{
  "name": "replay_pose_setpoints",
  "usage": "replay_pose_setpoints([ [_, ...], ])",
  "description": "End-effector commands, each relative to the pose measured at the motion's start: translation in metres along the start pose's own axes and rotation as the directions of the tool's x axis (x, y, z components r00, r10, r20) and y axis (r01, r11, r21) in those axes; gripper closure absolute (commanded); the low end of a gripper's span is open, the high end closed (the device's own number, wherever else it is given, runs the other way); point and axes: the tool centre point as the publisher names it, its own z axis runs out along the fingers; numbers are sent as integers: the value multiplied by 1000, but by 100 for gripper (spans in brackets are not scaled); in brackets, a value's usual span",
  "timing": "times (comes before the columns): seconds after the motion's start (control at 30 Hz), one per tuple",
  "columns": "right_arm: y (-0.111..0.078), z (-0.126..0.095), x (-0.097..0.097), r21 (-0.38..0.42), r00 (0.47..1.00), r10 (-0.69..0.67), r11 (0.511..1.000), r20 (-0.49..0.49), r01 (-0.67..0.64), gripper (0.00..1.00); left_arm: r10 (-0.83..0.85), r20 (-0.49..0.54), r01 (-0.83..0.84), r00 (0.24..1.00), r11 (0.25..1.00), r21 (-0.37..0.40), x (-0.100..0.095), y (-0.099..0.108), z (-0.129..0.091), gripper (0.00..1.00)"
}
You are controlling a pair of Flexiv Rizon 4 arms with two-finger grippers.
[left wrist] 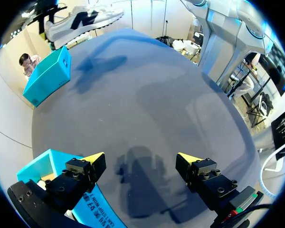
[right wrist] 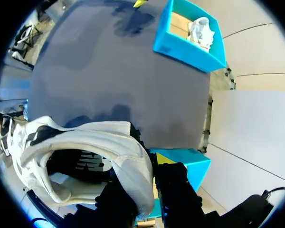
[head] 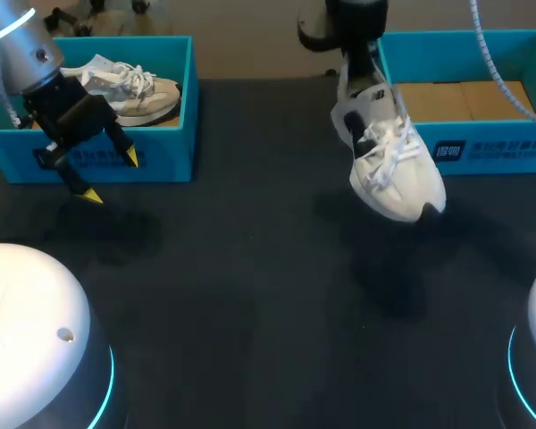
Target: Take the shoe out of the shoebox, open the shoe tongue, remove and reinsert the insole, then place the shoe into the shoebox
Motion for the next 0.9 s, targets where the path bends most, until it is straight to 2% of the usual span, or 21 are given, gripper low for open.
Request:
replay_pose_setpoints([
  [0.03,-5,4,-5,-22,1000,-3,1000,-12,2,100,-1,-1,1,1000,1000,-4,1,-1,-1,0],
  [0.4,-5,4,-5,-22,1000,-3,1000,-12,2,100,-1,-1,1,1000,1000,-4,1,-1,-1,0],
  [0.47,-18,5,-16,-22,1000,18,1000,-2,-18,100,-1,-1,1,1000,1000,-4,1,-1,-1,0],
  [0.5,-27,5,-22,-60,999,23,998,23,-22,100,-1,-1,1,1000,1000,-4,1,-1,-1,0],
  [0.57,-44,7,-32,-26,999,43,999,7,-43,100,-1,-1,1,1000,1000,-4,1,-1,-1,0],
  [0.6,-51,5,-36,-60,999,38,998,31,-36,100,-1,-1,1,1000,1000,-4,1,-1,-1,0],
  [0.67,-66,7,-44,-14,998,60,998,-1,-60,100,-1,-1,1,1000,1000,-4,1,-1,-1,0],
  [0.9,-120,14,-67,-25,1000,23,999,13,-23,100,-1,-1,1,1000,1000,-4,1,-1,-1,0],
])
